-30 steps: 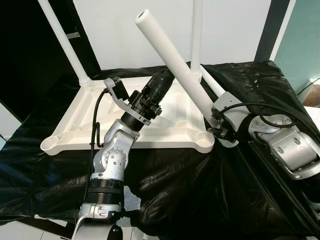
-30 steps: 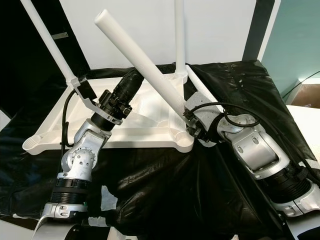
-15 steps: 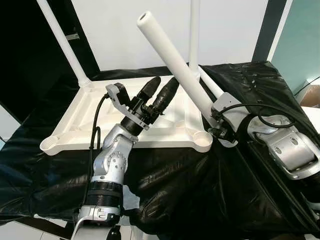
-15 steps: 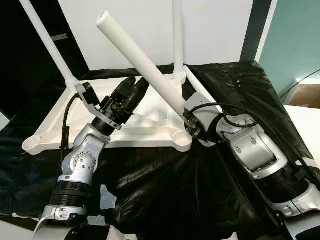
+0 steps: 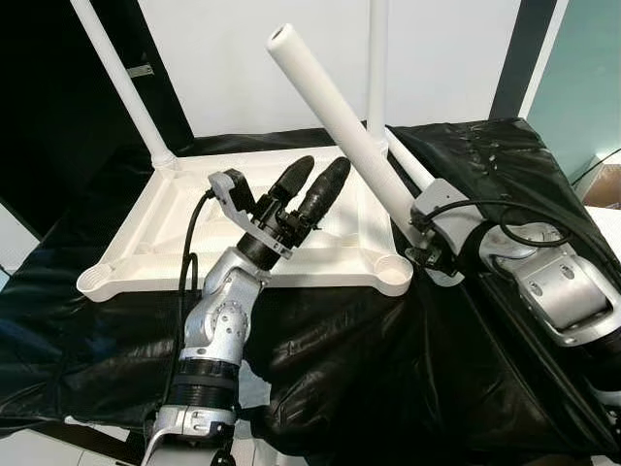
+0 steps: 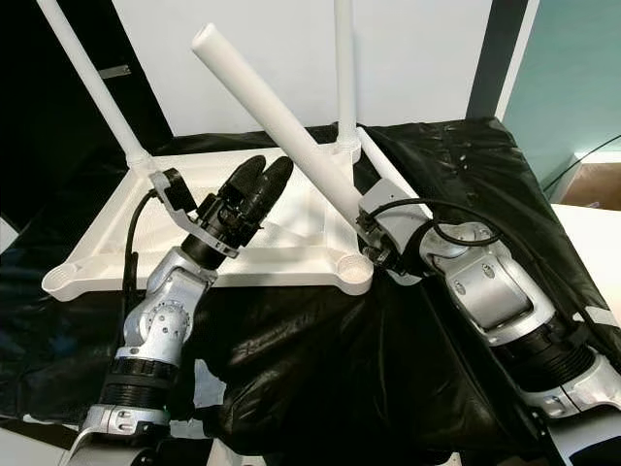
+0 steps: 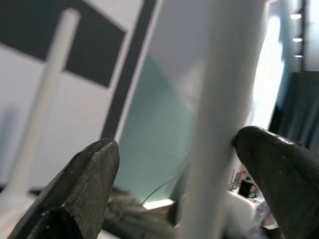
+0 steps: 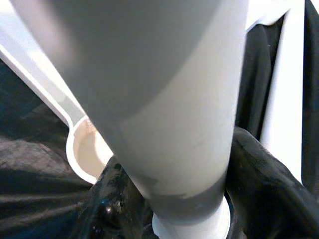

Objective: Building children table

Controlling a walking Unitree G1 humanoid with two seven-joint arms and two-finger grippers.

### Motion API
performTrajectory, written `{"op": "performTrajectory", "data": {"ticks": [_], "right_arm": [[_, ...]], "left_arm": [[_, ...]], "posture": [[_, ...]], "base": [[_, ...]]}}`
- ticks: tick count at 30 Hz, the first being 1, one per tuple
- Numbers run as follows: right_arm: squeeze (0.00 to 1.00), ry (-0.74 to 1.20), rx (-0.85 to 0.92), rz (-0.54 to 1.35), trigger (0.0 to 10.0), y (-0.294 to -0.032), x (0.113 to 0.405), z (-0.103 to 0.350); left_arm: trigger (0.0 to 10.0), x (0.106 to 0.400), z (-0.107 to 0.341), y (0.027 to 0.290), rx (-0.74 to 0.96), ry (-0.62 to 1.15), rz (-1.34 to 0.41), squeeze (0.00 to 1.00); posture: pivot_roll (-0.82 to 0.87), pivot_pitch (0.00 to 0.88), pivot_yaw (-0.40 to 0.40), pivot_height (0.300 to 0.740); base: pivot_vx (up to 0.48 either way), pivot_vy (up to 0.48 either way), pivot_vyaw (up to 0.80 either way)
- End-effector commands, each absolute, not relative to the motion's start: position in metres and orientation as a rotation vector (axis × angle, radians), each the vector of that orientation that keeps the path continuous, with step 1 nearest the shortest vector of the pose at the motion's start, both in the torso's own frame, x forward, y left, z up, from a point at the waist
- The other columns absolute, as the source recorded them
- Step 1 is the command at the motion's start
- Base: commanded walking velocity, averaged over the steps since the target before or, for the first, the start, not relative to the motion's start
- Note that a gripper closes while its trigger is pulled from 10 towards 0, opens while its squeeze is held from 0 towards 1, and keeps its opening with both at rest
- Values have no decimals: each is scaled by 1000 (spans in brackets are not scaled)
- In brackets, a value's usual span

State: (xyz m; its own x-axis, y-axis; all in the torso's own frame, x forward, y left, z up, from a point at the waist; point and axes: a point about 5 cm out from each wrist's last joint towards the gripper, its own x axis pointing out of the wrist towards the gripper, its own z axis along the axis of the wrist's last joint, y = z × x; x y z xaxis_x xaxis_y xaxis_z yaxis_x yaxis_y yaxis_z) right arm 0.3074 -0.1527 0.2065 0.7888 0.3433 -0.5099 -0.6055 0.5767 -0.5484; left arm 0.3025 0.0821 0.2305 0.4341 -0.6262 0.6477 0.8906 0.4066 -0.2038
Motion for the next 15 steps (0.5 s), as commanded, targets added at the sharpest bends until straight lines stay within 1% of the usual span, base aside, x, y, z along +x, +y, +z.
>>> {"op": "performTrajectory", "data": {"ticks": [1,5,9,14,15], "right_arm": [[0,359,-797,582,10000,-147,308,208],[0,368,-795,595,10000,-144,307,206],[0,356,-835,603,10000,-141,306,205],[0,346,-850,631,10000,-137,303,205],[0,342,-855,640,10000,-135,302,205]], "left_arm": [[10000,294,239,77,-530,-583,-1161,0],[10000,290,243,71,-501,-589,-1203,0],[10000,290,242,63,-434,-545,-1220,0],[10000,295,237,55,-372,-476,-1181,0],[3412,299,236,53,-362,-447,-1148,0]], "posture": [[-114,0,112,740],[-117,0,111,740],[-119,0,111,740],[-118,0,111,740],[-117,0,111,740]], "base": [[0,0,0],[0,0,0],[0,0,0],[0,0,0],[0,0,0]]}}
